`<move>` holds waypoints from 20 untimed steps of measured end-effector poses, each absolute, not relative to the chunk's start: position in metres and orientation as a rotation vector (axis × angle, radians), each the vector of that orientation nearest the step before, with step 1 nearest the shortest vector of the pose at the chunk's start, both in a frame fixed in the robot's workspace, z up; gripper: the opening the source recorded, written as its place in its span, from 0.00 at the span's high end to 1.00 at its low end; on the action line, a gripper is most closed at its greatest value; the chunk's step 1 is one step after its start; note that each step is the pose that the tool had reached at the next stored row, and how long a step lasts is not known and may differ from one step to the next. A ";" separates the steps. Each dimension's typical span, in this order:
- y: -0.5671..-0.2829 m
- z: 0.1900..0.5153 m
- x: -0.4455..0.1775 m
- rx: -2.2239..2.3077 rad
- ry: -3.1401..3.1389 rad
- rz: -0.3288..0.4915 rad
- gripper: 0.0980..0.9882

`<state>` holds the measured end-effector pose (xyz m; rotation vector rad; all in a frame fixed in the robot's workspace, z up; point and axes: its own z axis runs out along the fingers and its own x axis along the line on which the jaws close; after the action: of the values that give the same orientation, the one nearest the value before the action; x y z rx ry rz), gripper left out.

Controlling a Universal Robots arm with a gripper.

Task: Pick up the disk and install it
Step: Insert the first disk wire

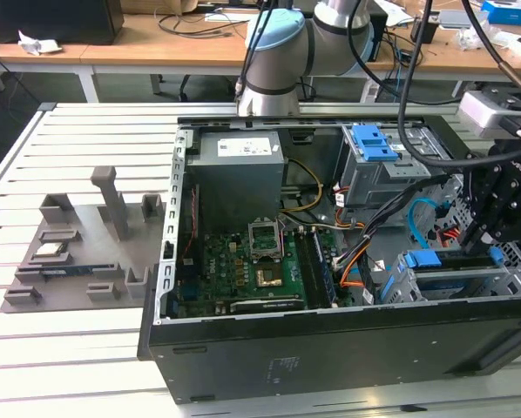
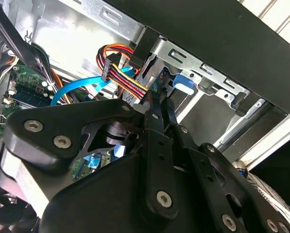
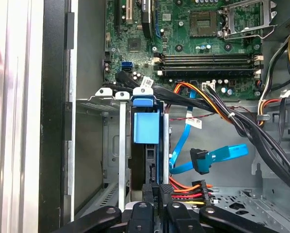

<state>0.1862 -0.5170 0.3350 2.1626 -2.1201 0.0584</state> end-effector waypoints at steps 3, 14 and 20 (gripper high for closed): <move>-0.517 0.335 0.186 2.163 -2.120 0.058 0.92; -0.516 0.356 0.186 2.162 -2.120 0.059 0.85; -0.516 0.379 0.186 2.162 -2.120 0.059 0.99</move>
<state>0.1857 -0.5160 0.3789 2.1621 -2.1197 0.0590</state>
